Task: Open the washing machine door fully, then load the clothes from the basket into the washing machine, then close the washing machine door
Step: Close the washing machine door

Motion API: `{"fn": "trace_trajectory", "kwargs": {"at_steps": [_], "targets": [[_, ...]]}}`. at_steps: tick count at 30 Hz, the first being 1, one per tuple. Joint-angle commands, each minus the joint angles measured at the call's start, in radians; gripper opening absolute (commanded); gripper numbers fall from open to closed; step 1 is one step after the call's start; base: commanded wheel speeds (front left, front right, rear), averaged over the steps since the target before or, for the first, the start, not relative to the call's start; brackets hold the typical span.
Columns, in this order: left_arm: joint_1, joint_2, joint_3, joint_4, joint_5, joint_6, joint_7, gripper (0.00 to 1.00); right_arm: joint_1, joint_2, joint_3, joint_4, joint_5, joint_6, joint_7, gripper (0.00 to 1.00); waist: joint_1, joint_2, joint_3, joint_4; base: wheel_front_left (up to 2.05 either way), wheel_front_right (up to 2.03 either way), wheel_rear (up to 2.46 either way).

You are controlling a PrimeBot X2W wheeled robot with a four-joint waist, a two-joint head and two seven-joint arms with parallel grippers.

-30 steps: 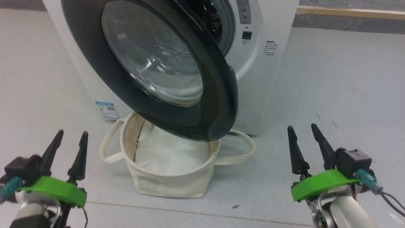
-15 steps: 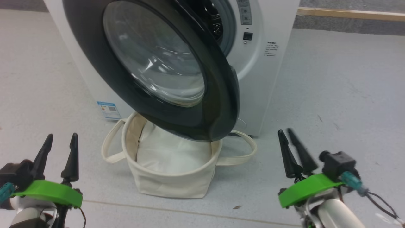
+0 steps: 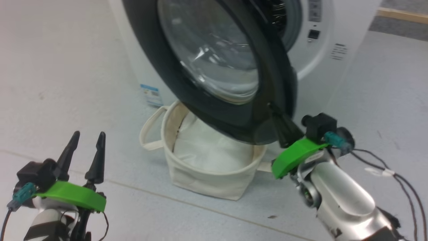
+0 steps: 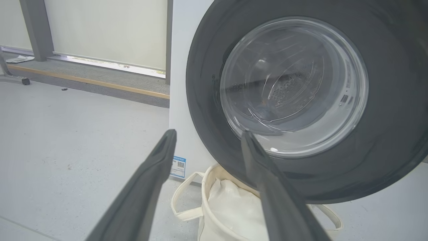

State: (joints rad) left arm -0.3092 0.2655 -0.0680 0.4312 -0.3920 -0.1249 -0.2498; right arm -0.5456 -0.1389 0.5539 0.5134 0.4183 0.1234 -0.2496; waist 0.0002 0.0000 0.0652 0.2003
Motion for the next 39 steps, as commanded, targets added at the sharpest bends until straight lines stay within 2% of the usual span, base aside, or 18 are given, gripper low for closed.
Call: {"fn": "trace_trajectory", "kwargs": {"at_steps": [1,6,12,17,28,33,39], "targets": [[-0.05,0.03,0.033,-0.034,-0.008,-0.006,-0.012,1.0,-0.028,0.009,-0.011,-0.001,-0.018,0.007,-0.012,0.0,-0.0002,0.0,0.023,0.043,0.0,0.0,0.0],[-0.052,0.036,0.025,-0.033,-0.021,-0.006,-0.012,1.0,-0.066,0.024,-0.197,0.09,-0.104,0.007,-0.012,0.0,-0.0002,0.0,0.045,0.081,0.0,0.0,0.0],[-0.058,0.054,0.018,-0.035,-0.036,-0.006,-0.012,1.0,-0.09,0.042,-0.406,0.111,-0.222,0.007,-0.012,0.0,-0.0002,0.0,0.09,0.097,0.0,0.0,0.0],[-0.079,0.074,0.007,-0.046,-0.054,-0.006,-0.012,1.0,-0.152,0.049,-0.532,0.112,-0.297,0.007,-0.012,0.0,-0.0002,0.0,0.158,0.108,0.0,0.0,0.0],[-0.149,0.093,-0.014,-0.076,-0.084,-0.006,-0.012,1.0,-0.356,0.032,-0.707,0.132,-0.406,0.007,-0.012,0.0,-0.0002,0.0,0.308,0.139,0.0,0.0,0.0],[-0.16,0.094,-0.015,-0.077,-0.088,-0.006,-0.012,1.0,-0.413,0.034,-0.772,0.143,-0.449,0.007,-0.012,0.0,-0.0002,0.0,0.314,0.138,0.0,0.0,0.0],[-0.158,0.089,-0.001,-0.072,-0.093,-0.006,-0.012,1.0,-0.382,0.052,-0.763,0.129,-0.45,0.007,-0.012,0.0,-0.0002,0.0,0.269,0.111,0.0,0.0,0.0]]}}
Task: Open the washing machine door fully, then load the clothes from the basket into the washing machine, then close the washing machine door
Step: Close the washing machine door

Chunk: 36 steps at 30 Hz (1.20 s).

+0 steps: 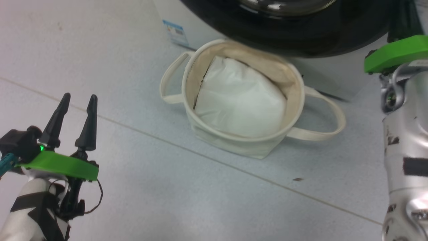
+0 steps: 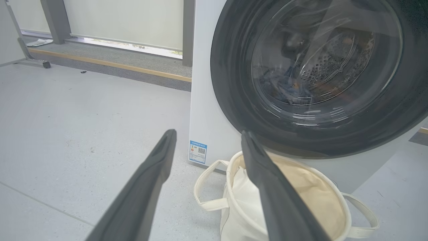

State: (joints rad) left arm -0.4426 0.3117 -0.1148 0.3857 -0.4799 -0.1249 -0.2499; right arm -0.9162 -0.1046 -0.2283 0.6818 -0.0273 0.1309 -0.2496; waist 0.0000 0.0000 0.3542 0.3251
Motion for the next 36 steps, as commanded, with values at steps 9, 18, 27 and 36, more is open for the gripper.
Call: {"fn": "trace_trajectory", "kwargs": {"at_steps": [9,18,27,36], "targets": [[0.044,0.062,0.036,-0.015,-0.065,-0.006,-0.012,1.0,0.267,0.047,0.228,-0.167,0.108,0.0,-0.012,1.0,0.0,0.0,-0.182,-0.144,0.0,0.0,0.0],[0.159,0.099,0.042,-0.035,-0.133,-0.006,-0.012,1.0,0.554,0.025,0.335,-0.362,0.21,0.0,-0.012,1.0,0.0,0.0,-0.322,-0.302,0.0,0.0,0.0],[0.19,0.09,0.058,-0.052,-0.138,-0.006,-0.012,1.0,0.678,0.011,0.297,-0.436,0.247,0.0,-0.012,1.0,0.0,0.0,-0.348,-0.365,0.0,0.0,0.0],[0.186,0.088,0.056,-0.047,-0.137,-0.006,-0.012,1.0,0.694,0.013,0.304,-0.437,0.242,0.0,-0.012,1.0,0.0,0.0,-0.352,-0.364,0.0,0.0,0.0]]}}
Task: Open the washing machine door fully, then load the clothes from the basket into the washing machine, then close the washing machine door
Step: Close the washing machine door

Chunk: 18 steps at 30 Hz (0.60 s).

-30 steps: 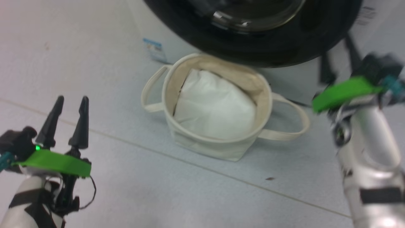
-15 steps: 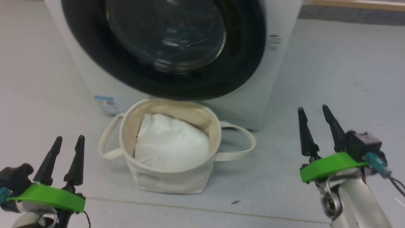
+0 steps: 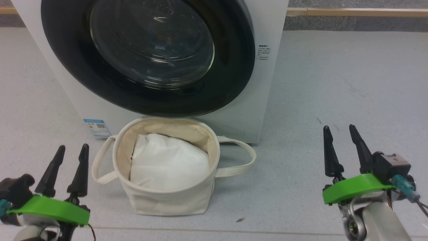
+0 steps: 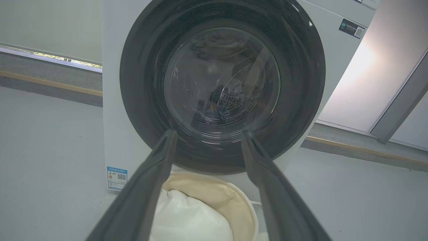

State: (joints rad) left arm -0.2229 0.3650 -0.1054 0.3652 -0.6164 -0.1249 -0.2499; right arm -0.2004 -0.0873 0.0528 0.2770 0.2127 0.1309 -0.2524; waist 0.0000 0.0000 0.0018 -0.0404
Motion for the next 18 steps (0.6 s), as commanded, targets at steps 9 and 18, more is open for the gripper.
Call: {"fn": "trace_trajectory", "kwargs": {"at_steps": [9,18], "targets": [[-0.038,0.033,0.042,-0.025,0.001,-0.006,-0.012,1.0,-0.021,-0.001,0.018,-0.022,0.002,0.0,-0.009,1.0,0.0,0.0,0.0,0.008,0.0,0.0,0.0],[-0.041,0.028,0.042,-0.022,0.005,-0.006,-0.012,1.0,-0.024,0.005,0.022,-0.009,0.002,0.0,-0.009,1.0,0.0,0.0,0.002,0.011,0.0,0.0,0.0]]}}
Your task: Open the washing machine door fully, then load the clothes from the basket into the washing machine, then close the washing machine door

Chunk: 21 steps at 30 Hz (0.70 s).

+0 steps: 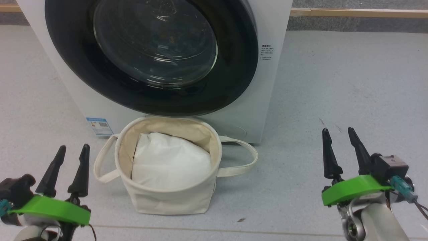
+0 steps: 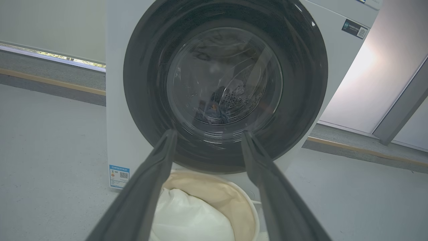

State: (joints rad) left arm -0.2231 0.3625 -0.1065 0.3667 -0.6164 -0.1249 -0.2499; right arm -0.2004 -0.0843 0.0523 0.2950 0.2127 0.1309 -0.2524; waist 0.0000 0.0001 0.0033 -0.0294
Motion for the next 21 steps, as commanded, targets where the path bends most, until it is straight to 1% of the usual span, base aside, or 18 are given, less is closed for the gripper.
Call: {"fn": "trace_trajectory", "kwargs": {"at_steps": [1,12,13,15,16,18,21], "targets": [[-0.041,0.031,0.044,-0.023,0.006,-0.006,-0.012,1.0,-0.024,0.003,0.022,-0.026,0.002,0.0,-0.009,1.0,0.0,-0.0001,0.0,0.0,0.0,0.0,0.0],[-0.038,0.03,0.041,-0.031,0.005,-0.006,-0.012,1.0,-0.025,0.008,0.024,-0.033,0.0,0.0,-0.009,1.0,0.0,-0.0001,0.002,0.0,0.0,0.0,0.0],[0.0,-0.001,-0.002,0.0,-0.001,0.0,0.0,0.0,0.0,0.007,0.0,0.003,0.001,0.0,0.0,0.0,0.0,-0.0001,0.002,0.0,0.0,0.0,0.0],[0.011,-0.018,-0.01,0.024,-0.002,0.002,0.003,0.0,0.009,0.01,0.0,0.032,0.002,0.0,0.003,0.0,0.0,-0.0001,0.002,0.0,0.0,0.0,0.0],[0.028,-0.035,-0.014,0.041,-0.008,0.001,0.005,0.0,0.025,0.012,-0.001,0.054,0.011,0.0,0.008,0.0,0.0001,-0.0001,0.002,0.001,0.0,0.0,0.0],[0.03,-0.039,-0.01,0.039,-0.023,0.001,0.011,0.0,0.025,0.013,-0.004,0.053,0.032,0.0,0.015,0.0,0.0003,-0.0001,0.002,0.001,0.0,0.0,0.0],[0.032,-0.046,-0.004,0.034,-0.047,0.001,0.02,0.0,0.028,0.013,-0.009,0.05,0.066,0.0,0.024,0.0,0.0021,-0.0001,0.0,0.002,0.0,0.0,0.0]]}}
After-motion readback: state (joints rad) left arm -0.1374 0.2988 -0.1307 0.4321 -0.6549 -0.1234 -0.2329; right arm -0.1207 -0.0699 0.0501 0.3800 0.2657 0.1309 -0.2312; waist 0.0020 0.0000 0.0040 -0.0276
